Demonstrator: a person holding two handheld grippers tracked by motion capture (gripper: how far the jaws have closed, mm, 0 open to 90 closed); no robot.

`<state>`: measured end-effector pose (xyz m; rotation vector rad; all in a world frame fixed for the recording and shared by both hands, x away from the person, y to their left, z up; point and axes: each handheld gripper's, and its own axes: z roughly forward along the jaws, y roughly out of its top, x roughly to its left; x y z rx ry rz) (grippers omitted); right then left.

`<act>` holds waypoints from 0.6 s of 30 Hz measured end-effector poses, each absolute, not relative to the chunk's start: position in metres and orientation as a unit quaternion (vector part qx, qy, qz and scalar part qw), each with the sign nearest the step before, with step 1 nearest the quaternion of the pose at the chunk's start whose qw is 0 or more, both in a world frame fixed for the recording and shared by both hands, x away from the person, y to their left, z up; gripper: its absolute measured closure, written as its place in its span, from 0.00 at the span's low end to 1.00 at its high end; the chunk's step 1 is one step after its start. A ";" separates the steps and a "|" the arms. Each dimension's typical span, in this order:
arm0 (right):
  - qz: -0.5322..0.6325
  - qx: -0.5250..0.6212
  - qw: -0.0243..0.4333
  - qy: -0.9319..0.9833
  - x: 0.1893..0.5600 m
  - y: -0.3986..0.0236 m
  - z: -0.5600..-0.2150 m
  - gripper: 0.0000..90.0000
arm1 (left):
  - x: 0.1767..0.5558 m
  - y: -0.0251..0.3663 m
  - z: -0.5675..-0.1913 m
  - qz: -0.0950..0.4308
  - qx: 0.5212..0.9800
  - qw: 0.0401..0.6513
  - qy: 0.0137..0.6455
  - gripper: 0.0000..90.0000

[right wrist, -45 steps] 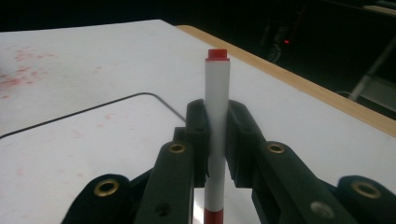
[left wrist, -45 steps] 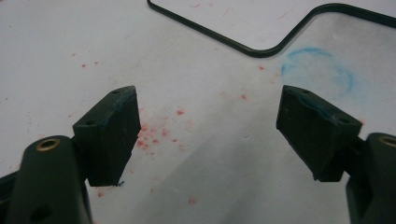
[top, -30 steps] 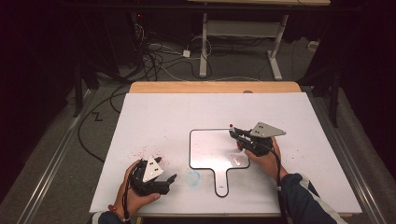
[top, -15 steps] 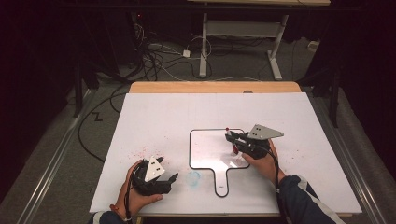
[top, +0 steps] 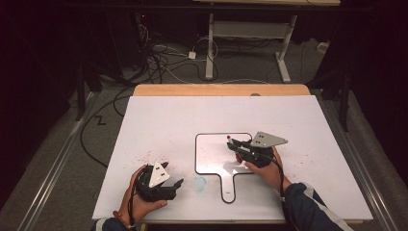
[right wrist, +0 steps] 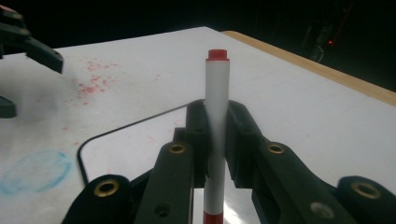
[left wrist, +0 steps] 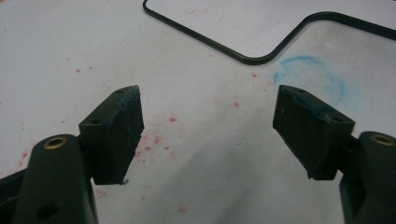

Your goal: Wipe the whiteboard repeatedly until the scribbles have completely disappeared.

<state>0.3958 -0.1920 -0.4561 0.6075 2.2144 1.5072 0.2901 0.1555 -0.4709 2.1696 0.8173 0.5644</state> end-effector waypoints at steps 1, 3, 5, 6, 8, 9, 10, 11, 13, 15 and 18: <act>0.534 0.227 0.204 0.788 0.400 -0.197 -0.457 0.91 | 0.290 0.155 -0.471 0.220 0.846 0.368 0.318 0.26; 0.536 0.237 0.203 0.785 0.401 -0.201 -0.457 0.91 | 0.290 0.155 -0.471 0.220 0.846 0.367 0.317 0.26; 0.535 0.244 0.205 0.782 0.402 -0.204 -0.456 0.91 | 0.290 0.155 -0.471 0.219 0.846 0.369 0.318 0.26; 0.535 0.244 0.204 0.783 0.401 -0.205 -0.456 0.91 | 0.291 0.154 -0.471 0.218 0.845 0.370 0.319 0.26; 0.535 0.239 0.199 0.786 0.398 -0.204 -0.455 0.91 | 0.291 0.153 -0.470 0.217 0.845 0.371 0.318 0.26; 0.536 0.237 0.198 0.786 0.396 -0.203 -0.455 0.91 | 0.291 0.152 -0.470 0.216 0.845 0.372 0.318 0.26; 0.536 0.237 0.198 0.786 0.396 -0.203 -0.455 0.91 | 0.292 0.151 -0.470 0.214 0.845 0.374 0.317 0.26; 0.538 0.235 0.192 0.787 0.394 -0.202 -0.455 0.91 | 0.292 0.150 -0.469 0.210 0.844 0.379 0.318 0.26; 0.535 0.229 0.190 0.791 0.389 -0.201 -0.455 0.91 | 0.292 0.146 -0.468 0.209 0.843 0.384 0.314 0.26; 0.537 0.229 0.183 0.791 0.385 -0.201 -0.454 0.91 | 0.294 0.142 -0.465 0.201 0.838 0.395 0.318 0.26; 0.539 0.224 0.183 0.791 0.379 -0.202 -0.452 0.91 | 0.300 0.132 -0.461 0.193 0.836 0.406 0.314 0.26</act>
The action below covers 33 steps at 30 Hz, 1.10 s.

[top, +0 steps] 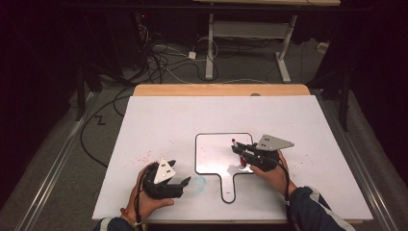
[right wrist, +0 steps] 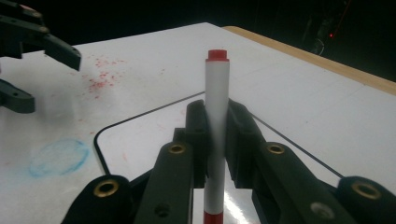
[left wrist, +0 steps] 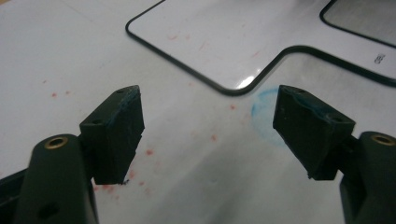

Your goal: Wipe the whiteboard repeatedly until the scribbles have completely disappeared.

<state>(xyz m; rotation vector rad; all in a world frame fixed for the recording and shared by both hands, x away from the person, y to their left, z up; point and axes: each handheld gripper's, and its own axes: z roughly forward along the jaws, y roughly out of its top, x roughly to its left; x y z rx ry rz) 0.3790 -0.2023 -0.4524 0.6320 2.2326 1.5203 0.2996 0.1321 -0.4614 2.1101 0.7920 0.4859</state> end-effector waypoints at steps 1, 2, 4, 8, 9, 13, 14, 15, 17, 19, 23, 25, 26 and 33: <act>0.541 0.224 0.183 0.790 0.377 -0.203 -0.452 0.91 | 0.302 0.128 -0.460 0.187 0.836 0.411 0.312 0.27; 0.543 0.224 0.183 0.789 0.376 -0.204 -0.450 0.91 | 0.304 0.123 -0.458 0.182 0.834 0.418 0.310 0.27; 0.550 0.226 0.184 0.783 0.372 -0.205 -0.447 0.91 | 0.309 0.112 -0.455 0.179 0.835 0.423 0.304 0.29; 0.556 0.228 0.185 0.777 0.370 -0.205 -0.444 0.90 | 0.321 0.084 -0.449 0.167 0.838 0.430 0.292 0.30; 0.557 0.226 0.187 0.777 0.369 -0.205 -0.443 0.90 | 0.324 0.078 -0.448 0.159 0.838 0.436 0.287 0.31; 0.561 0.223 0.188 0.775 0.366 -0.204 -0.442 0.90 | 0.335 0.053 -0.447 0.140 0.836 0.452 0.277 0.32; 0.561 0.224 0.190 0.774 0.366 -0.204 -0.442 0.90 | 0.337 0.047 -0.447 0.136 0.835 0.454 0.279 0.32; 0.564 0.225 0.187 0.773 0.365 -0.205 -0.441 0.90 | 0.339 0.041 -0.447 0.134 0.834 0.456 0.281 0.33; 0.565 0.227 0.192 0.770 0.364 -0.206 -0.440 0.90 | 0.344 0.032 -0.446 0.115 0.826 0.475 0.281 0.35; 0.571 0.231 0.192 0.764 0.363 -0.208 -0.438 0.90 | 0.346 0.020 -0.446 0.111 0.823 0.480 0.281 0.37; 0.580 0.235 0.194 0.755 0.360 -0.212 -0.435 0.90 | 0.348 0.000 -0.447 0.092 0.821 0.494 0.270 0.42; 0.585 0.237 0.191 0.752 0.359 -0.214 -0.434 0.90 | 0.348 -0.008 -0.447 0.093 0.822 0.495 0.267 0.44; 0.584 0.237 0.193 0.752 0.358 -0.214 -0.434 0.90 | 0.348 -0.011 -0.447 0.094 0.823 0.493 0.266 0.48; 0.583 0.235 0.193 0.753 0.355 -0.216 -0.434 0.90 | 0.351 -0.016 -0.445 0.103 0.819 0.501 0.260 0.61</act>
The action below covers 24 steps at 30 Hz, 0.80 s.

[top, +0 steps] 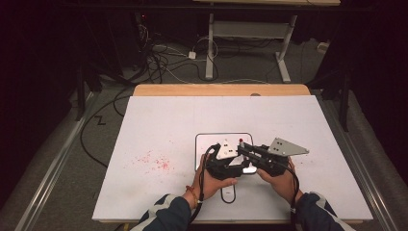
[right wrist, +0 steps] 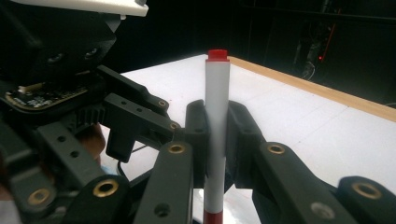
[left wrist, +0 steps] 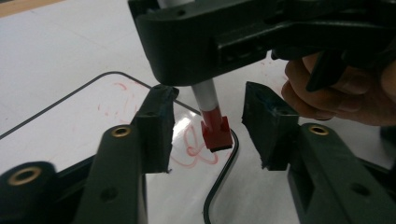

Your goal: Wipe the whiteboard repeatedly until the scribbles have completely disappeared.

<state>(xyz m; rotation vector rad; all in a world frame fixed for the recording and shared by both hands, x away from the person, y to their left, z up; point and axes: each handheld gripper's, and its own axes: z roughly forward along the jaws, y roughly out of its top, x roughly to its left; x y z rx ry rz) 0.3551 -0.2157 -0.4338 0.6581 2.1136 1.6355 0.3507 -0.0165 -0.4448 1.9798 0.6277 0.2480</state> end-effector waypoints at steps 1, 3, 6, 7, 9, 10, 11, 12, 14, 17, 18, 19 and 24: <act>0.582 0.236 0.194 0.753 0.355 -0.216 -0.433 0.90 | 0.351 -0.017 -0.445 0.103 0.818 0.504 0.257 0.65; 0.583 0.237 0.194 0.753 0.354 -0.217 -0.433 0.90 | 0.350 -0.019 -0.444 0.113 0.821 0.500 0.250 0.67; 0.578 0.238 0.200 0.754 0.353 -0.217 -0.433 0.90 | 0.351 -0.019 -0.442 0.115 0.821 0.502 0.247 0.73; 0.577 0.240 0.200 0.755 0.353 -0.217 -0.433 0.90 | 0.351 -0.020 -0.442 0.119 0.821 0.501 0.247 0.75; 0.574 0.242 0.205 0.755 0.353 -0.217 -0.434 0.90 | 0.352 -0.020 -0.442 0.120 0.822 0.500 0.244 0.76; 0.574 0.246 0.206 0.754 0.353 -0.217 -0.434 0.90 | 0.352 -0.020 -0.442 0.125 0.823 0.499 0.242 0.77; 0.574 0.248 0.204 0.753 0.354 -0.218 -0.434 0.90 | 0.352 -0.021 -0.442 0.127 0.824 0.498 0.240 0.77; 0.572 0.253 0.205 0.753 0.353 -0.219 -0.435 0.90 | 0.352 -0.022 -0.442 0.128 0.826 0.495 0.238 0.80; 0.572 0.258 0.202 0.752 0.353 -0.221 -0.435 0.90 | 0.353 -0.023 -0.442 0.136 0.829 0.490 0.234 0.83; 0.570 0.262 0.198 0.753 0.352 -0.222 -0.435 0.89 | 0.357 -0.024 -0.445 0.130 0.831 0.489 0.232 0.87; 0.568 0.265 0.198 0.754 0.352 -0.223 -0.435 0.88 | 0.358 -0.025 -0.447 0.124 0.833 0.488 0.229 0.87; 0.566 0.266 0.200 0.755 0.351 -0.223 -0.436 0.85 | 0.359 -0.027 -0.450 0.124 0.837 0.482 0.226 0.87; 0.566 0.290 0.202 0.745 0.349 -0.229 -0.434 0.64 | 0.362 -0.035 -0.462 0.118 0.840 0.480 0.223 0.87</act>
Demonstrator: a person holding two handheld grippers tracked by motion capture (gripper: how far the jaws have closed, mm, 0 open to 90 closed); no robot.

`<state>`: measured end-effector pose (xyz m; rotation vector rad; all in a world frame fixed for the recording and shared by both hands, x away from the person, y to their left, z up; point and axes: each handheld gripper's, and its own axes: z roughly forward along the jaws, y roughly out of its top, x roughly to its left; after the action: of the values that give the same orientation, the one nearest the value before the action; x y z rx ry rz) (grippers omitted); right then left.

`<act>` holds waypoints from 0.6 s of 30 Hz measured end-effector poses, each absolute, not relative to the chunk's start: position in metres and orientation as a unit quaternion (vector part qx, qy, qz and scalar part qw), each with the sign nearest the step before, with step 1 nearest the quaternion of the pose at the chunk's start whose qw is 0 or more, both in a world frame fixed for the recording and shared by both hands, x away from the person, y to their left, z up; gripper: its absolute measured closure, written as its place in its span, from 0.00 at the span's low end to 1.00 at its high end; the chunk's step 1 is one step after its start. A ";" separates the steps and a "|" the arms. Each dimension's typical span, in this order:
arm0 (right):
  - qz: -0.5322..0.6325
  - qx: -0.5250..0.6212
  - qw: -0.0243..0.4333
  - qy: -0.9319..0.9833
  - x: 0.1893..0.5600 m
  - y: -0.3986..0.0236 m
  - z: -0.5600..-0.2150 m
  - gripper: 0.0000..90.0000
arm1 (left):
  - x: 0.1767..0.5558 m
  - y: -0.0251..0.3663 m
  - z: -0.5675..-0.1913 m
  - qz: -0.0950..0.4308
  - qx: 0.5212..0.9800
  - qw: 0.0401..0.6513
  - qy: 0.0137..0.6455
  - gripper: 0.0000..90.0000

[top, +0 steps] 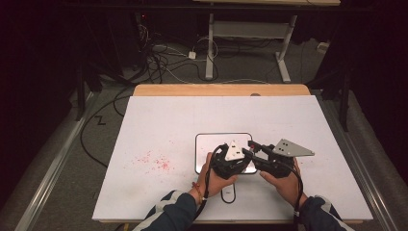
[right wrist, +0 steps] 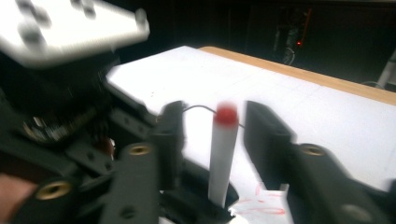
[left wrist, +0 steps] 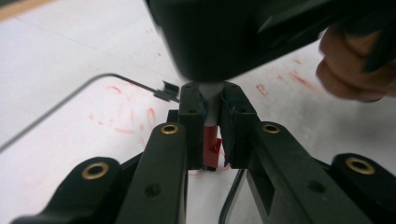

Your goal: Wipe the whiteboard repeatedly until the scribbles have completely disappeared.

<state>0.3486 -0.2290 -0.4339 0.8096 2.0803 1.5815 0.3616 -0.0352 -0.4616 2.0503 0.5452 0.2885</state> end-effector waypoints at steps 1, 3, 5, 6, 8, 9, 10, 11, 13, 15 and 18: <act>0.566 0.292 0.202 0.744 0.348 -0.231 -0.433 0.60 | 0.362 -0.036 -0.462 0.119 0.840 0.480 0.223 0.87; 0.568 0.298 0.204 0.740 0.346 -0.238 -0.431 0.54 | 0.363 -0.039 -0.462 0.118 0.840 0.482 0.219 0.87; 0.570 0.305 0.206 0.735 0.343 -0.246 -0.429 0.50 | 0.364 -0.041 -0.463 0.110 0.837 0.489 0.220 0.87; 0.572 0.308 0.209 0.731 0.341 -0.252 -0.427 0.50 | 0.364 -0.043 -0.464 0.103 0.835 0.494 0.220 0.87; 0.575 0.316 0.216 0.723 0.338 -0.263 -0.423 0.48 | 0.362 -0.049 -0.465 0.094 0.835 0.499 0.212 0.87; 0.576 0.318 0.223 0.719 0.337 -0.268 -0.421 0.47 | 0.361 -0.051 -0.465 0.093 0.836 0.499 0.206 0.87; 0.577 0.326 0.226 0.714 0.335 -0.274 -0.420 0.47 | 0.359 -0.053 -0.465 0.092 0.838 0.500 0.201 0.87; 0.577 0.331 0.231 0.710 0.335 -0.280 -0.419 0.47 | 0.358 -0.054 -0.465 0.096 0.839 0.498 0.197 0.87; 0.572 0.344 0.239 0.705 0.334 -0.289 -0.419 0.47 | 0.360 -0.051 -0.464 0.098 0.841 0.494 0.200 0.88; 0.565 0.355 0.246 0.703 0.334 -0.296 -0.421 0.47 | 0.363 -0.045 -0.463 0.111 0.842 0.486 0.205 0.88; 0.543 0.364 0.257 0.712 0.336 -0.300 -0.424 0.46 | 0.372 -0.031 -0.463 0.096 0.838 0.488 0.226 0.88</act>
<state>0.3356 -0.2996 -0.4236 0.9864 1.9306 1.4743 0.3722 -0.0309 -0.4626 2.0362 0.5490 0.2339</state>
